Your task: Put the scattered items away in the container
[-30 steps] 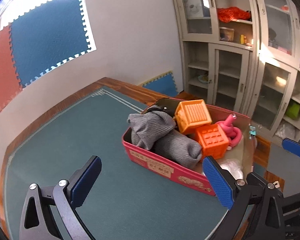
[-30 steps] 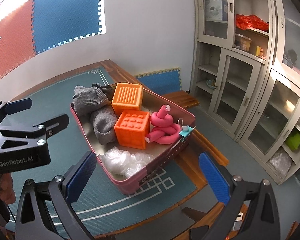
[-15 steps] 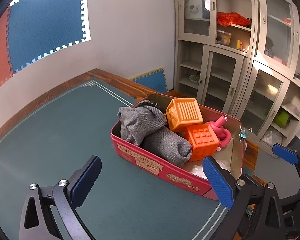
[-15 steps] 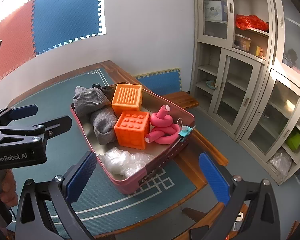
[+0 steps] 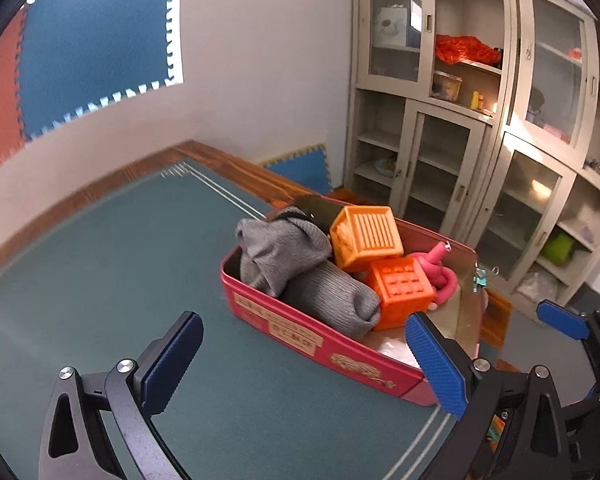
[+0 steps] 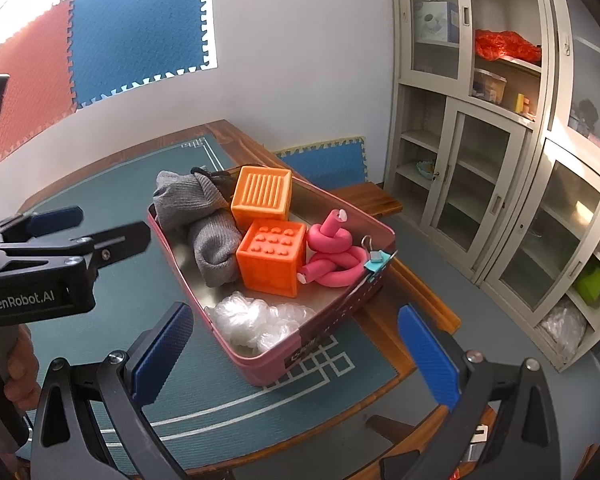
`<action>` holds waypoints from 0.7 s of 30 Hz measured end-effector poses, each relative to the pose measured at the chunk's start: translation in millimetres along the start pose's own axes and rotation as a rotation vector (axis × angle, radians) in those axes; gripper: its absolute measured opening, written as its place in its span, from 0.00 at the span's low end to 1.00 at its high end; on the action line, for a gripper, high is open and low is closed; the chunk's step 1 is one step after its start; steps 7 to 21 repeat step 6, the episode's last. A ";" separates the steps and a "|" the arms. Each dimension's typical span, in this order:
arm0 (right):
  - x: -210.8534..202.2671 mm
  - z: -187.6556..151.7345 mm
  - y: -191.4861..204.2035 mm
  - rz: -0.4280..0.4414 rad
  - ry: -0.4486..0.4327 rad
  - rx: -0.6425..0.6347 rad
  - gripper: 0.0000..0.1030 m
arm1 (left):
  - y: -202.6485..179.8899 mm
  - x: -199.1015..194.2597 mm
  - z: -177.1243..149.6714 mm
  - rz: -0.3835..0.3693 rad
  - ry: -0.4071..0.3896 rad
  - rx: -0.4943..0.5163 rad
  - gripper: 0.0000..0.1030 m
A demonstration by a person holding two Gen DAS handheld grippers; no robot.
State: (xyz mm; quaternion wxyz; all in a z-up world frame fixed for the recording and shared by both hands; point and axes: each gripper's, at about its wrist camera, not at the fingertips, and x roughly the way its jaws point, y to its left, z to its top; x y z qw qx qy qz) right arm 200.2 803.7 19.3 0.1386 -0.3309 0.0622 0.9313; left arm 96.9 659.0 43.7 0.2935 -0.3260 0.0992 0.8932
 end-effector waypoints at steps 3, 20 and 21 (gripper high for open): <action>0.1 -0.3 -0.6 0.000 -0.001 0.008 1.00 | -1.8 -1.7 -0.4 0.028 -0.011 0.007 0.99; -1.0 0.2 -1.0 -0.001 -0.005 0.011 1.00 | -2.4 -0.3 0.4 0.031 -0.003 0.018 0.99; -1.0 0.2 -1.0 -0.001 -0.005 0.011 1.00 | -2.4 -0.3 0.4 0.031 -0.003 0.018 0.99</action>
